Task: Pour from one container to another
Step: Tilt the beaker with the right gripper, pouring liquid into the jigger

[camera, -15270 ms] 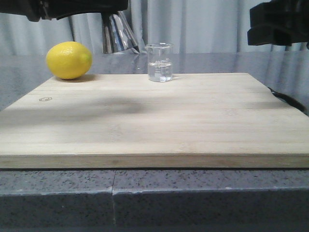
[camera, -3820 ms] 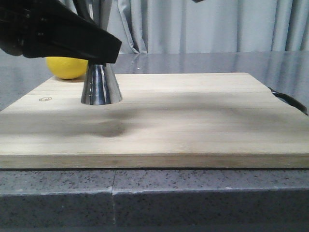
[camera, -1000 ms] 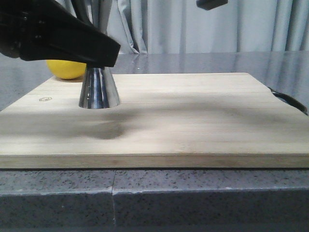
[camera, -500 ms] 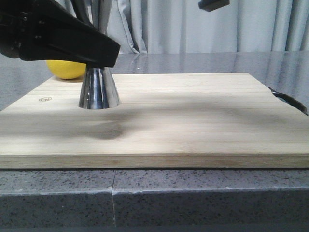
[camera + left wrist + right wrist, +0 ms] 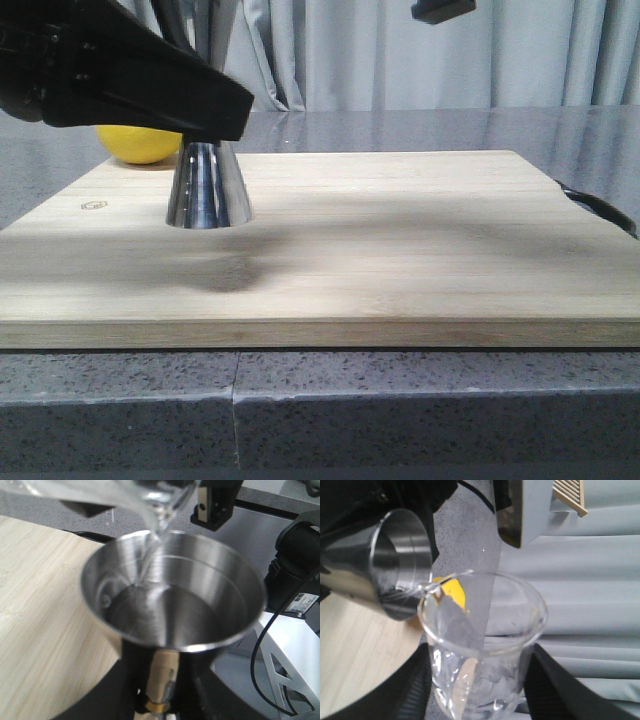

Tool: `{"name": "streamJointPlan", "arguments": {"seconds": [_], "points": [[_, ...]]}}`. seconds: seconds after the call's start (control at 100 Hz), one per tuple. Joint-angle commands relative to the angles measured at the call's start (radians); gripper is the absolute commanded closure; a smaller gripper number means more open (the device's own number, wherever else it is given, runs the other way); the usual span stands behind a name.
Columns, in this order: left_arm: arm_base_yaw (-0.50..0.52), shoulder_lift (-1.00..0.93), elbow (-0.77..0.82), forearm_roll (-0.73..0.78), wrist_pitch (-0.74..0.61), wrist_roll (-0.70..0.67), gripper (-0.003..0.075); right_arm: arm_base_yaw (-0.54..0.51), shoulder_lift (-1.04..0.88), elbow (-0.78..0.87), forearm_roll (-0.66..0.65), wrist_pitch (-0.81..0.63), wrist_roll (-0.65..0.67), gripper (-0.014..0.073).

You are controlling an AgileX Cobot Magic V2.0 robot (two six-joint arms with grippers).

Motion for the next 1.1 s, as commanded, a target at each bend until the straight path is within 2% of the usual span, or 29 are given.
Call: {"name": "streamJointPlan", "arguments": {"seconds": [0.0,1.09], "points": [[-0.011,-0.028,-0.031,-0.072,0.050,-0.011,0.0739,0.001,-0.038,-0.039,0.020,0.011,-0.005,0.0368],[-0.011,-0.028,-0.031,-0.072,0.041,-0.013,0.0739,0.001,-0.038,-0.039,-0.021,-0.001,-0.042,0.0368]]}}
